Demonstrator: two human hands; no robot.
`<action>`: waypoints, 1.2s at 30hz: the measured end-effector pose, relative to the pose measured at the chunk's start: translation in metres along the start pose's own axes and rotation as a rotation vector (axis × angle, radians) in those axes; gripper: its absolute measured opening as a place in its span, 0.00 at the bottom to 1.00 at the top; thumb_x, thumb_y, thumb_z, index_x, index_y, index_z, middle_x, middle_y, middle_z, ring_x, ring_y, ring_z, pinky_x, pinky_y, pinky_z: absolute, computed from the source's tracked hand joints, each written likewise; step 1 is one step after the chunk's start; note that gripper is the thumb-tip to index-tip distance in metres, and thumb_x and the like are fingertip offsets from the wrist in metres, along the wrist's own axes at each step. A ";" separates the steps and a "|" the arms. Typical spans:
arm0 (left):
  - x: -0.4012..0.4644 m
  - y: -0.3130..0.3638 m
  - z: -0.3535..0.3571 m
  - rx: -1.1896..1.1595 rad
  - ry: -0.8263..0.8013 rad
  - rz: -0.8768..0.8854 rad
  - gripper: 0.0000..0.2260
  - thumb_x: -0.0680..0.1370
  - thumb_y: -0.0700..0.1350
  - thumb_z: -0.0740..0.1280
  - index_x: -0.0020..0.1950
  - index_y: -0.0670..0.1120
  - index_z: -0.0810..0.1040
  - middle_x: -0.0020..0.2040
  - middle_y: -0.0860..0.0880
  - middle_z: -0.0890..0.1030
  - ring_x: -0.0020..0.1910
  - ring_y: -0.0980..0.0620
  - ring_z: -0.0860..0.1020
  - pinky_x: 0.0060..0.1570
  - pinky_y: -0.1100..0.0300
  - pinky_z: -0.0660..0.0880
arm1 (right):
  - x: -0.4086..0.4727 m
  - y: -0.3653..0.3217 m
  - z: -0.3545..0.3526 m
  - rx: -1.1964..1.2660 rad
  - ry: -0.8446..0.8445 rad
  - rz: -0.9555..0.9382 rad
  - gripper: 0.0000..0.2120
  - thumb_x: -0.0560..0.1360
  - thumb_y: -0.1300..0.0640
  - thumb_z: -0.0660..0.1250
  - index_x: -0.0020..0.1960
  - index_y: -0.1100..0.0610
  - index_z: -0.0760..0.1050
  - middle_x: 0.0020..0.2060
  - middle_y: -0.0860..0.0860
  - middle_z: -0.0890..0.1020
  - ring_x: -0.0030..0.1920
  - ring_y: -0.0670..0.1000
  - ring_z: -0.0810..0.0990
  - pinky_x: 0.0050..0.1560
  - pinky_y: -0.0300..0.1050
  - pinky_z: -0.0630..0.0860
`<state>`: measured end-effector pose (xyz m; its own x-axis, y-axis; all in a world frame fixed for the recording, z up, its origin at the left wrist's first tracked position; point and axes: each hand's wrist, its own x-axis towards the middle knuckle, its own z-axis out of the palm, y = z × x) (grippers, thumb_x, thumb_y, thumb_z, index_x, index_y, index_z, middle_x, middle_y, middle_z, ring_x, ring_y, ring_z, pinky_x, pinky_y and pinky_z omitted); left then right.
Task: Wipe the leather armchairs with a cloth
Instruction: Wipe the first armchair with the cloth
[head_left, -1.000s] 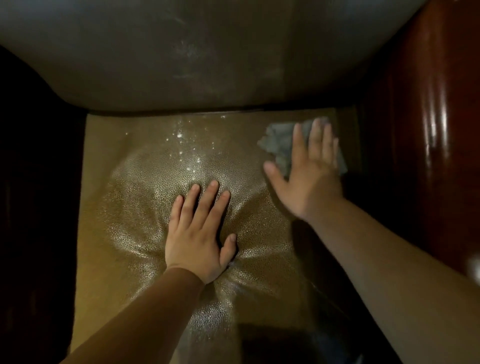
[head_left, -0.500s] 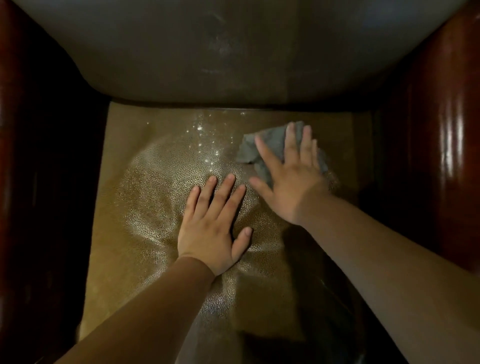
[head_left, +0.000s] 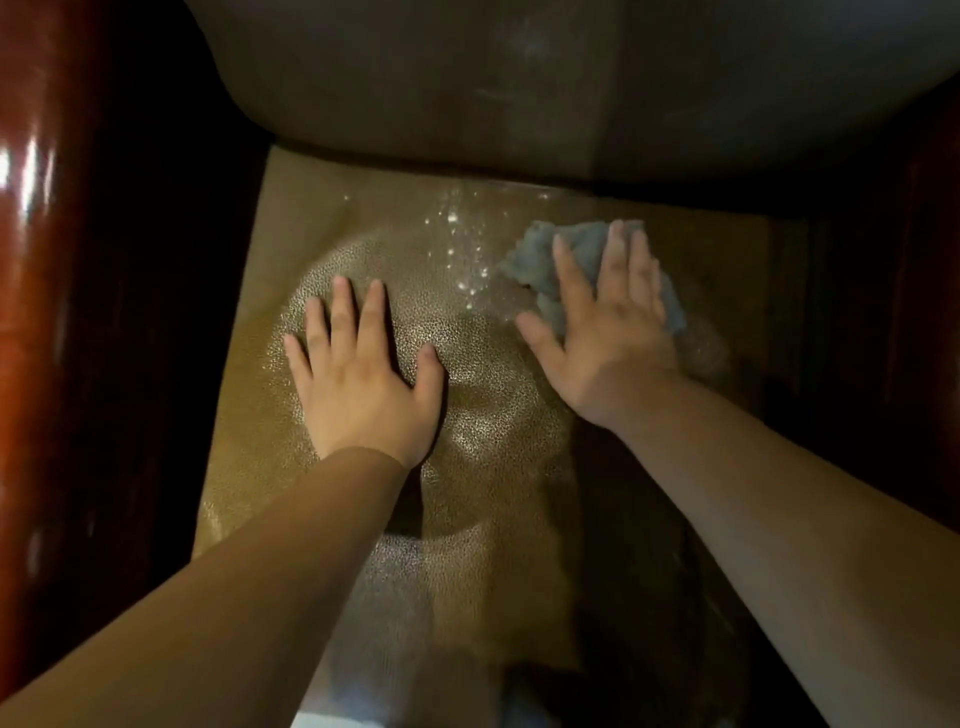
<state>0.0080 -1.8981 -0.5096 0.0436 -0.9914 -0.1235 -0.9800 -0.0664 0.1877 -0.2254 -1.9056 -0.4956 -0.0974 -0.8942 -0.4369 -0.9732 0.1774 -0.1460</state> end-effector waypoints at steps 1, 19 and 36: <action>0.000 0.000 -0.001 0.001 0.002 0.001 0.34 0.80 0.64 0.57 0.85 0.54 0.58 0.86 0.48 0.55 0.85 0.42 0.52 0.83 0.38 0.47 | -0.007 0.010 -0.001 0.005 -0.009 -0.014 0.43 0.74 0.23 0.30 0.83 0.43 0.35 0.82 0.58 0.35 0.81 0.60 0.31 0.81 0.60 0.37; -0.001 0.000 0.007 0.027 0.052 0.014 0.35 0.80 0.62 0.58 0.85 0.51 0.60 0.86 0.46 0.57 0.85 0.39 0.53 0.82 0.37 0.48 | 0.030 -0.001 -0.015 -0.003 0.015 0.212 0.42 0.79 0.30 0.33 0.85 0.54 0.42 0.84 0.61 0.45 0.83 0.61 0.39 0.82 0.59 0.41; -0.002 -0.002 0.011 0.018 0.040 0.026 0.35 0.79 0.62 0.56 0.85 0.51 0.60 0.86 0.46 0.56 0.85 0.39 0.52 0.82 0.37 0.47 | 0.036 0.007 -0.030 0.055 0.002 0.112 0.37 0.83 0.33 0.38 0.85 0.53 0.47 0.84 0.59 0.48 0.84 0.57 0.41 0.82 0.55 0.41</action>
<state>0.0074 -1.8952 -0.5204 0.0256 -0.9965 -0.0795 -0.9842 -0.0391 0.1726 -0.2417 -1.9492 -0.4853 -0.2054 -0.8681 -0.4519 -0.9433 0.2986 -0.1449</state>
